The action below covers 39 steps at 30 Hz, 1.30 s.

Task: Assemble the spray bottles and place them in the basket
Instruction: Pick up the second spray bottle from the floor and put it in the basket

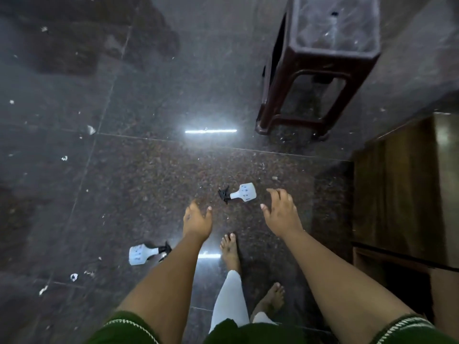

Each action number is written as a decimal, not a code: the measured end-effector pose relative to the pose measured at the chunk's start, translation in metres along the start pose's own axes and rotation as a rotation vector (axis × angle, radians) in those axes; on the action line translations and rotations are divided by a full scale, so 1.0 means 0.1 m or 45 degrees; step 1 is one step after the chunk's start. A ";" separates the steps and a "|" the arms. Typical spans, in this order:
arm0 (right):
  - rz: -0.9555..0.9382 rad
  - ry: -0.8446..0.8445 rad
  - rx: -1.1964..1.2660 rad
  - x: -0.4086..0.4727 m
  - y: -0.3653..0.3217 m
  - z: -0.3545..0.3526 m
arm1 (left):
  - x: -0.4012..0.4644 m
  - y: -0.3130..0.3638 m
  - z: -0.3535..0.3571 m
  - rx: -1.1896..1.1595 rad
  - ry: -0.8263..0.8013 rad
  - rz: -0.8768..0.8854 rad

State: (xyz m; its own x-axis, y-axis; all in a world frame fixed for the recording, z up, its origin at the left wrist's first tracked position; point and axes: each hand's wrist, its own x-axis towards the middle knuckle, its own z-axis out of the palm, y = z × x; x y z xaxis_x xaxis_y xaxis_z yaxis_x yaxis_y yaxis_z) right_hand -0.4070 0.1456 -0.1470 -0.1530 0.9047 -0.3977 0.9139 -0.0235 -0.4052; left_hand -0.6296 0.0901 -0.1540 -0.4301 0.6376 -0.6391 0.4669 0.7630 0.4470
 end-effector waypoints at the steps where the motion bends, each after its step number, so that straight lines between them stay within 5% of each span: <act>1: 0.024 -0.033 0.012 0.11 -0.01 0.17 | 0.18 -0.09 0.06 -0.003 -0.012 -0.016; 8: 0.164 -0.211 -0.008 0.82 0.27 1.19 | 1.32 -0.55 0.66 -0.048 -0.126 -0.103; 22: 0.406 -0.192 0.299 2.28 0.84 2.95 | 3.10 -1.17 1.95 -0.079 -0.261 -0.175; 30: 0.662 -0.178 0.517 2.73 1.16 3.31 | 3.56 -1.22 2.52 -0.406 -0.286 -0.521; 39: 0.692 -0.214 0.649 2.76 1.24 3.36 | 3.72 -1.00 2.59 -0.511 -0.149 -0.539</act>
State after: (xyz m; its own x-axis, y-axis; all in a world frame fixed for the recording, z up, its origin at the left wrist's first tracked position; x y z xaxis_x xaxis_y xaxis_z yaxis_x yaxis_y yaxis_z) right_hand -0.4622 0.2496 -0.5832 0.1762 0.6335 -0.7534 0.5967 -0.6774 -0.4301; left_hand -0.6360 0.2232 -0.5986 -0.4165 0.2702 -0.8680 -0.0654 0.9434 0.3251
